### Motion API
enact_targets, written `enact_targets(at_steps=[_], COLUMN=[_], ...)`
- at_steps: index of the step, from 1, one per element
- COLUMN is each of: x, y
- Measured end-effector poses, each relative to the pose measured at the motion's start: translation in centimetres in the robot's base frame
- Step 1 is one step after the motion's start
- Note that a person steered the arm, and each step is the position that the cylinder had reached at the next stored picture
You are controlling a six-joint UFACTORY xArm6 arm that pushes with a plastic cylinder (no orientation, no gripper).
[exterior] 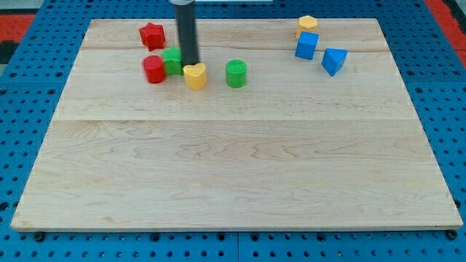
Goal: Move the red star to the top right of the green star
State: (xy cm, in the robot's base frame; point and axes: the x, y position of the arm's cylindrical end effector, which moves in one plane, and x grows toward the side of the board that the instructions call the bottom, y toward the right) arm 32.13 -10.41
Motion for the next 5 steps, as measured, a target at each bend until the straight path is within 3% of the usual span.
enact_targets(at_steps=[1,2,3,5], x=[-2.9,-3.4,-1.9,-8.3], y=[-5.3,-7.0,-5.8,0.6])
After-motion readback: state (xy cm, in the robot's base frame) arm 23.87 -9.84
